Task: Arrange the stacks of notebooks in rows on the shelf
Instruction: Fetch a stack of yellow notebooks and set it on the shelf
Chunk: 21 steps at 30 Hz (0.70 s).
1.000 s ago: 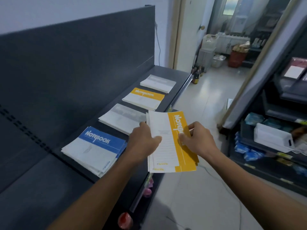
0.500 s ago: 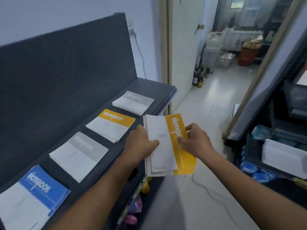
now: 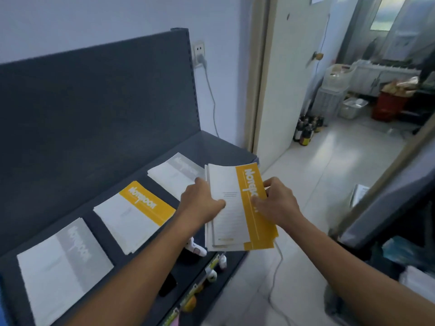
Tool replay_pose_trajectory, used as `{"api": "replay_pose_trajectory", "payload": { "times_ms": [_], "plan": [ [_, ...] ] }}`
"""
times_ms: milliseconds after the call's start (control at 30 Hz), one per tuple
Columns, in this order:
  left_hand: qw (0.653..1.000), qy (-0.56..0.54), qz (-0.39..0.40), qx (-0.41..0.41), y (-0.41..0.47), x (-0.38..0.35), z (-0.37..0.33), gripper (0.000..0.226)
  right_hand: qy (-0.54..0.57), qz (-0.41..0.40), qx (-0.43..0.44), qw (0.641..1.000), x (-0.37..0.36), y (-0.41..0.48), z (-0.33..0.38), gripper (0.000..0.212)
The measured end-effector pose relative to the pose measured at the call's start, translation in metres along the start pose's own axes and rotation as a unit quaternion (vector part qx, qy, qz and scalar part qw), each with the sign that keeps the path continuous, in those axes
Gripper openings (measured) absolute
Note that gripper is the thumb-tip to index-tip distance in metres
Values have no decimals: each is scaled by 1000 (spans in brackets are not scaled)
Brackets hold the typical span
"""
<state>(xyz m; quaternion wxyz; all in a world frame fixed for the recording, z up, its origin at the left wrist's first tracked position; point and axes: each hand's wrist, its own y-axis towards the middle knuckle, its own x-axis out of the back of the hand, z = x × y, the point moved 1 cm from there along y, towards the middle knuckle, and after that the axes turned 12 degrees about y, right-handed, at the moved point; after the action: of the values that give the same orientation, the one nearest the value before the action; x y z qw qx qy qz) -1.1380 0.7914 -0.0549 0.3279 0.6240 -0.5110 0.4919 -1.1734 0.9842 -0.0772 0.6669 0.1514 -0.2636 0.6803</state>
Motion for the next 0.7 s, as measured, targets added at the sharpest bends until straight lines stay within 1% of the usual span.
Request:
{"api": "replay_pose_trajectory", "payload": {
  "times_ms": [133, 233, 300, 400, 567, 700],
  "plan": [
    [1000, -16, 2, 9, 47, -4, -16, 47, -18, 12, 2, 1000, 5, 55, 6, 39],
    [999, -31, -5, 26, 77, -7, -23, 49, -23, 18, 24, 999, 7, 96, 12, 32],
    [998, -34, 0, 52, 92, -9, -26, 52, -29, 34, 37, 998, 4, 117, 15, 28],
    [995, -39, 4, 92, 111, -13, -28, 54, -44, 57, 48, 996, -3, 149, 20, 28],
    [987, -51, -21, 149, 148, -20, -28, 55, -66, 100, 75, 990, -20, 209, 34, 28],
    [975, -66, -29, 209, 178, -27, -34, 57, -95, 142, 100, 980, -32, 258, 45, 18]
  ]
}}
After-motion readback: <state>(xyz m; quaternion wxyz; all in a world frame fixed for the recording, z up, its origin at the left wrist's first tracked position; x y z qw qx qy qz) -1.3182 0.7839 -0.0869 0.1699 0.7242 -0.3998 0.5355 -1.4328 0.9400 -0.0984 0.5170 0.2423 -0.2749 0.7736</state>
